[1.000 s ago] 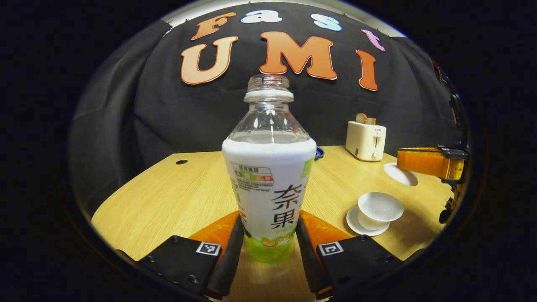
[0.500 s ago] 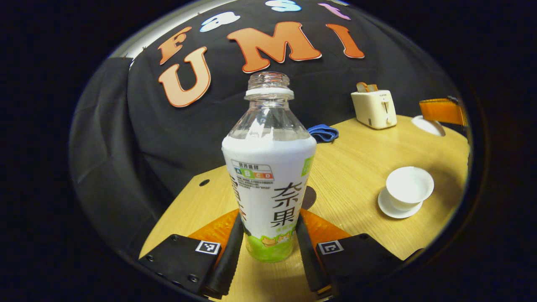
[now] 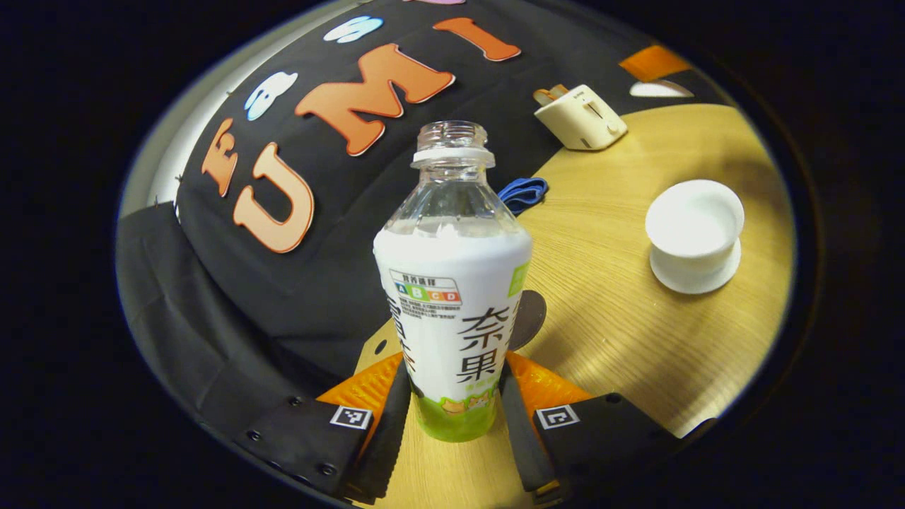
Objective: Open the teacup lid with one hand, grasp the water bottle and pour water into the teacup with the other hand; after pouring, place the water bottle on the coaster and then close the teacup lid.
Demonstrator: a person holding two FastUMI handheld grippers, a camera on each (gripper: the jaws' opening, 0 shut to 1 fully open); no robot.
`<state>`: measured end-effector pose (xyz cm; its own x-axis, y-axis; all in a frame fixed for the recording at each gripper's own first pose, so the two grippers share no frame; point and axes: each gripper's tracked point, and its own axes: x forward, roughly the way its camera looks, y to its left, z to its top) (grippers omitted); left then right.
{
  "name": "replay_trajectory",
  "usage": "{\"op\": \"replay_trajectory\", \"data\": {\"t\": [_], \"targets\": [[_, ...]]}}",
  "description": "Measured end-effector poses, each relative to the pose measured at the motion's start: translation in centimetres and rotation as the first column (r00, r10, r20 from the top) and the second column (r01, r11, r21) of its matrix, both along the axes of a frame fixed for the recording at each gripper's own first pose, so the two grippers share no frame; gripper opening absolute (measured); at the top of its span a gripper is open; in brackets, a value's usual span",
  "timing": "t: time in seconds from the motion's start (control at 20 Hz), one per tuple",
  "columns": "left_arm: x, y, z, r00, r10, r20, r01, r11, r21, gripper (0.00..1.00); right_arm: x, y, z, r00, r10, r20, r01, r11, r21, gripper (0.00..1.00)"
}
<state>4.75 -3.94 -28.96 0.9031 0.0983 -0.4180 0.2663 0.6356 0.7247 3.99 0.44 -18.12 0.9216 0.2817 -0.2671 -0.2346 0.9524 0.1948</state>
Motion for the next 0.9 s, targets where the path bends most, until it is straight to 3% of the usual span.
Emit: {"op": "replay_trajectory", "data": {"t": [0.35, 0.55, 0.9], "targets": [[0.2, -0.7, 0.6, 0.994, -0.113, 0.007, 0.109, 0.972, 0.209, 0.68, -0.1, -1.1, -0.1, 1.0, -0.03, 0.001, 0.03, 1.0, -0.006, 0.22], [1.0, -1.7, 0.7, 0.983, -0.186, -0.002, 0.176, 0.926, 0.333, 0.69, -0.2, -1.7, -0.5, 0.999, -0.038, -0.006, 0.038, 0.999, -0.014, 0.22], [1.1, -1.9, 1.3, 0.97, -0.243, -0.013, 0.222, 0.86, 0.459, 0.69, -0.4, -3.0, -0.7, 0.998, -0.058, -0.007, 0.058, 0.998, -0.014, 0.22]]}}
